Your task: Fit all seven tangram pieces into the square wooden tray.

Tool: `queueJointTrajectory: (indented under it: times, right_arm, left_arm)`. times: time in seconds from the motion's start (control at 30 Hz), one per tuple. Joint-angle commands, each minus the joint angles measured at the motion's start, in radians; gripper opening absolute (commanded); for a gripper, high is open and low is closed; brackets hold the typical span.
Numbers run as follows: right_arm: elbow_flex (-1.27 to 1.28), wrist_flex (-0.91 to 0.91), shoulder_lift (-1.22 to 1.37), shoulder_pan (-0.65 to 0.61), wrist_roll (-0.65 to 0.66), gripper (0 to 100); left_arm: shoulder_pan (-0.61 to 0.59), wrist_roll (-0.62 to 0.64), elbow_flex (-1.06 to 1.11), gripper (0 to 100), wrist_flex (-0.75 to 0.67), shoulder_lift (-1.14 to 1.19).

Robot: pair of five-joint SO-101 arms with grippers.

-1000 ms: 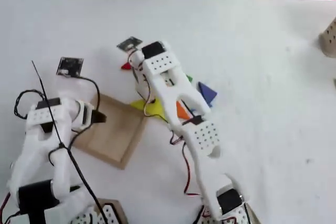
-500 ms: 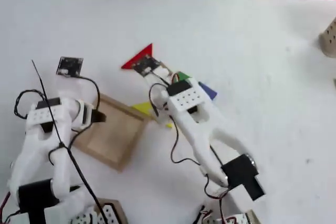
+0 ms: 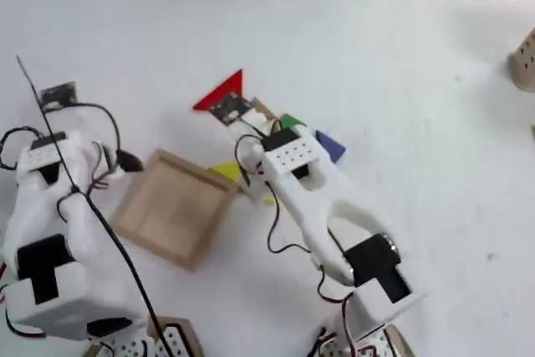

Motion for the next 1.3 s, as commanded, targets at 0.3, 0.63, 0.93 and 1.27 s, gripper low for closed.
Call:
queueJointTrajectory:
  times: [0.3,0.63,0.93,1.27]
  right_arm:
    - [-0.086,-0.007,-0.010,0.065,-0.006,19.8]
    - [-0.084,0.048,-0.120,0.134,-0.083,19.8]
    - [-0.069,0.042,-0.128,0.134,-0.083,19.8]
    - [-0.069,0.042,-0.128,0.134,-0.083,19.8]
  left_arm:
    - [-0.111,0.180,-0.115,35,0.072,0.012]
    - [0.171,-0.224,0.153,18,-0.025,-0.251]
    - [0.272,-0.393,0.256,17,-0.170,-0.246]
    - [0.156,-0.264,0.064,17,-0.084,-0.073]
